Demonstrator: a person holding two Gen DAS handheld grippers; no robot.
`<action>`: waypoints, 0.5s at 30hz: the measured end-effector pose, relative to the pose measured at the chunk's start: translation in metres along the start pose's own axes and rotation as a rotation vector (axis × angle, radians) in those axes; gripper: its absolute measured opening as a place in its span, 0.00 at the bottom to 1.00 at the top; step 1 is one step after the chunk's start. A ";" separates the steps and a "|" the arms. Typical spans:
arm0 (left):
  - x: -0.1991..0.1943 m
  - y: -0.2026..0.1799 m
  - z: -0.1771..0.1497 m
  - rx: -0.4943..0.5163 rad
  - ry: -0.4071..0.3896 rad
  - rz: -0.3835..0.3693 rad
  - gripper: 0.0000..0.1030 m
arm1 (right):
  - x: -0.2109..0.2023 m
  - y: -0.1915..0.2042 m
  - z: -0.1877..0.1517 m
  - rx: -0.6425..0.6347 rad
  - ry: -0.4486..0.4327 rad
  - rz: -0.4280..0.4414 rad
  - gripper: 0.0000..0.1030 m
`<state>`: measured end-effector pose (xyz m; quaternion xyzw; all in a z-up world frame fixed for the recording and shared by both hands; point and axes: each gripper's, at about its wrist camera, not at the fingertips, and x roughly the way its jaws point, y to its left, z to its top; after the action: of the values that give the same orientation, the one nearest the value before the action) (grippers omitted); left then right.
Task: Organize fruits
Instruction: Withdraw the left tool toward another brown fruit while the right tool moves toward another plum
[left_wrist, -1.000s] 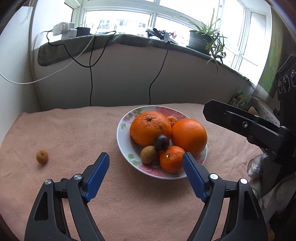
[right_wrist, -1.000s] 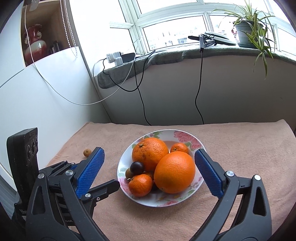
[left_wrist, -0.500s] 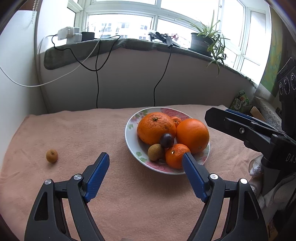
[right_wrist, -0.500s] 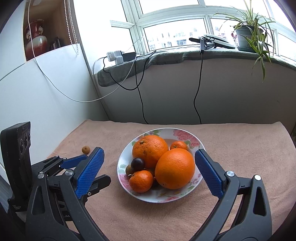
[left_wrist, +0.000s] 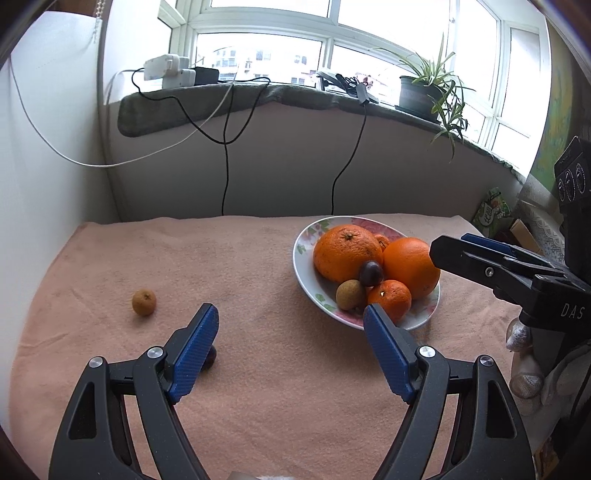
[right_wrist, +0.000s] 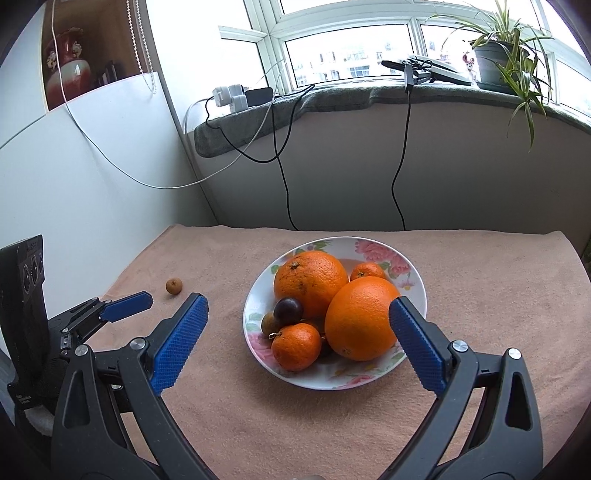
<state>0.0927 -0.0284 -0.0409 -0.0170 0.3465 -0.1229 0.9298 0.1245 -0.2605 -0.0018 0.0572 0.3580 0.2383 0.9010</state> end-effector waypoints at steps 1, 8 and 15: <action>-0.001 0.003 -0.001 -0.005 0.000 0.004 0.79 | 0.001 0.002 0.000 0.000 0.007 0.002 0.97; -0.008 0.028 -0.009 -0.029 -0.008 0.022 0.79 | 0.009 0.021 -0.005 -0.017 0.040 0.053 0.97; -0.012 0.061 -0.017 -0.077 -0.004 0.060 0.78 | 0.018 0.048 -0.009 -0.074 0.061 0.107 0.89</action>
<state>0.0861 0.0344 -0.0533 -0.0424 0.3492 -0.0814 0.9325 0.1110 -0.2102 -0.0066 0.0357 0.3725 0.3009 0.8772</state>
